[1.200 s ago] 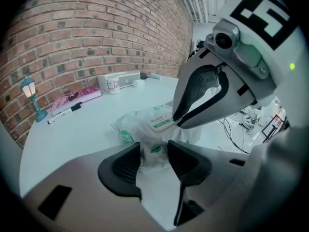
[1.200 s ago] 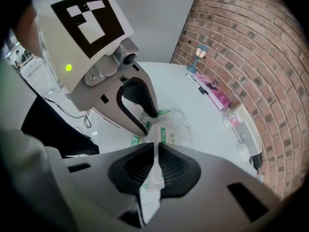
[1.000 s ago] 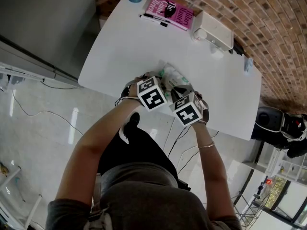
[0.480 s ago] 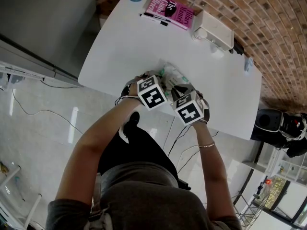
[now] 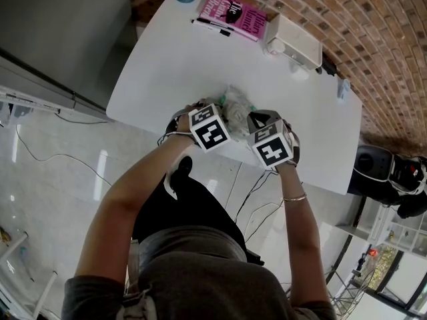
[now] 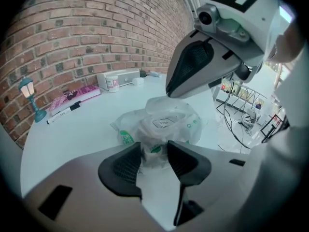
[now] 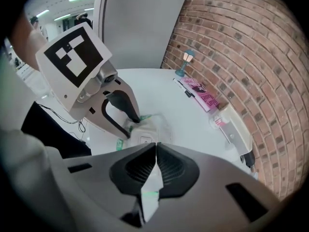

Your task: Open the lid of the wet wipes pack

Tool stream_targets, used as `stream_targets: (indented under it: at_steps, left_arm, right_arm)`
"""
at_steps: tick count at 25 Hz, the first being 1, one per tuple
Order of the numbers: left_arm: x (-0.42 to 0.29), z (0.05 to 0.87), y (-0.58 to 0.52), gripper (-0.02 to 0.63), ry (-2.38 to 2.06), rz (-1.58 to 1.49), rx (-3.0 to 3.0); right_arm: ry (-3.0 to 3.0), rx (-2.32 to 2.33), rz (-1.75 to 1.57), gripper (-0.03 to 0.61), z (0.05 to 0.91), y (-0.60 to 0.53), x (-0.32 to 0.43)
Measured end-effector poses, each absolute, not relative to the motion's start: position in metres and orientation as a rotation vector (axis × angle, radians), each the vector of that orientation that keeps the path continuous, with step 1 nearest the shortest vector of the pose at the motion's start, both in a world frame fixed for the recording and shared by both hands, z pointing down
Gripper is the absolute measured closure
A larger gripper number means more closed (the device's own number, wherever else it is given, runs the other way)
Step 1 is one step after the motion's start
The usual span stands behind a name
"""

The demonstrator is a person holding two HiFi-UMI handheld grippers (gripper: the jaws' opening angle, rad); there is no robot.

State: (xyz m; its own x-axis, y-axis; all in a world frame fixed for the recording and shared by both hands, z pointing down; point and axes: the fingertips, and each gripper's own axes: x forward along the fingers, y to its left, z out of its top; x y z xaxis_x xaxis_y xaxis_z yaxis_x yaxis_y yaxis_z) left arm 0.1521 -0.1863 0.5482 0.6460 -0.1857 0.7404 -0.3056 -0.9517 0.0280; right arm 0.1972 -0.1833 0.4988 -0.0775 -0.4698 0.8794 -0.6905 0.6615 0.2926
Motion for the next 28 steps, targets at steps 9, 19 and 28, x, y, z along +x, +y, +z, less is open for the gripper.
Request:
stream_targets:
  at_steps: [9,19,28]
  left_arm:
    - [0.152,0.547,-0.187,0.426,-0.402,1.173,2.712]
    - [0.152,0.547,-0.187,0.426,-0.412,1.162,2.709]
    - [0.153,0.547,-0.188,0.425,-0.42,1.155,2.711]
  right_arm:
    - [-1.718,1.009,0.254,0.565,0.498,-0.192,0.207]
    - [-1.721,1.031,0.275,0.561,0.496,-0.202,0.213]
    - [-1.71,1.052,0.264,0.56,0.495,-0.211,0.219]
